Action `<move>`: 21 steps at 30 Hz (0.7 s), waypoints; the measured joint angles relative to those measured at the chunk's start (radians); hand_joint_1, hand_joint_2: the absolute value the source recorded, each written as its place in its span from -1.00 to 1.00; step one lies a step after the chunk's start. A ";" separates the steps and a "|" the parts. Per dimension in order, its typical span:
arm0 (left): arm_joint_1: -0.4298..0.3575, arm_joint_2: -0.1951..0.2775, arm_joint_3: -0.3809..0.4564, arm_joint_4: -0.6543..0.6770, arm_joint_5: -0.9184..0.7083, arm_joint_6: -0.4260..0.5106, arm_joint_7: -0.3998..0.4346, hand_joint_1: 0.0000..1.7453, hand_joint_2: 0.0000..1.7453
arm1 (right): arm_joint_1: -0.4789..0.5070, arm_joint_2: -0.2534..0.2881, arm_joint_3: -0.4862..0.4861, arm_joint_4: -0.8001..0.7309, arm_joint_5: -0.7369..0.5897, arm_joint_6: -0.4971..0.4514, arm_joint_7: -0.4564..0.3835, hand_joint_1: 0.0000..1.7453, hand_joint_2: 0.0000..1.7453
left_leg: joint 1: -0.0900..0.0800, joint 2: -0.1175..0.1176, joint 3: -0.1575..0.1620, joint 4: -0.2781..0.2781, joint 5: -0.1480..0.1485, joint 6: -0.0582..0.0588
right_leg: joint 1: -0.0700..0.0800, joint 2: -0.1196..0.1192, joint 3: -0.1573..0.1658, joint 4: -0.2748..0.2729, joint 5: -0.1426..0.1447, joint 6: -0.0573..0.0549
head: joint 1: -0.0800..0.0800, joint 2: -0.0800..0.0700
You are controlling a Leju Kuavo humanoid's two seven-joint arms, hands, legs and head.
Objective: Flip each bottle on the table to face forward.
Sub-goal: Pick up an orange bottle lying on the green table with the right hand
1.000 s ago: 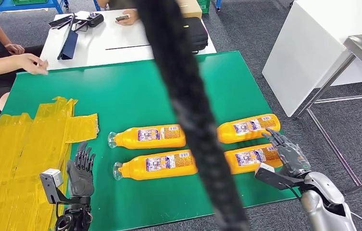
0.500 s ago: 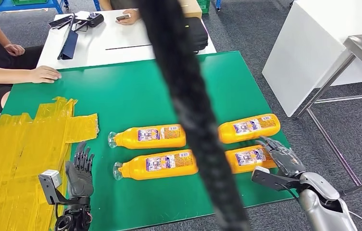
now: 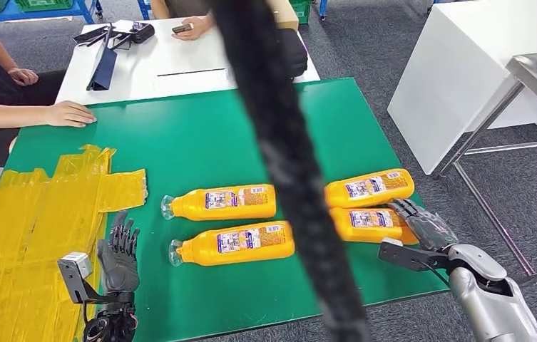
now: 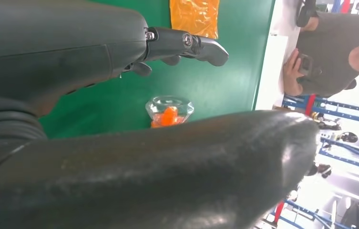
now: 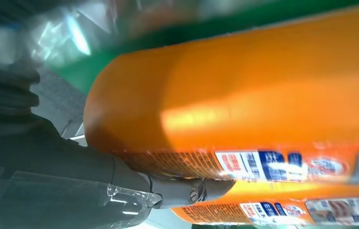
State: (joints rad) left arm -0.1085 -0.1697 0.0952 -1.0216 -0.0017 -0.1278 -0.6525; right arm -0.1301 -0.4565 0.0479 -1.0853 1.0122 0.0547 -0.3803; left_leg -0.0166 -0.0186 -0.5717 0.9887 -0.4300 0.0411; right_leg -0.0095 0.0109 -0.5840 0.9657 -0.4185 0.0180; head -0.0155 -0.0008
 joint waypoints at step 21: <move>-0.038 0.007 -0.022 0.043 0.023 -0.009 0.001 -1.00 -1.00 | 0.109 -0.113 0.019 -0.077 -0.166 0.073 -0.006 1.00 1.00 | -0.001 -0.003 0.007 0.003 -0.003 0.006 | 0.000 -0.002 0.010 -0.003 -0.002 0.004 | 0.000 0.000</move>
State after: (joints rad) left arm -0.1469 -0.1623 0.0736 -0.9781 0.0209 -0.1369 -0.6512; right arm -0.0215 -0.5694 0.0669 -1.1628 0.8461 0.1272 -0.3864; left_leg -0.0173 -0.0216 -0.5647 0.9918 -0.4331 0.0471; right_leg -0.0093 0.0086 -0.5737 0.9630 -0.4206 0.0225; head -0.0152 -0.0008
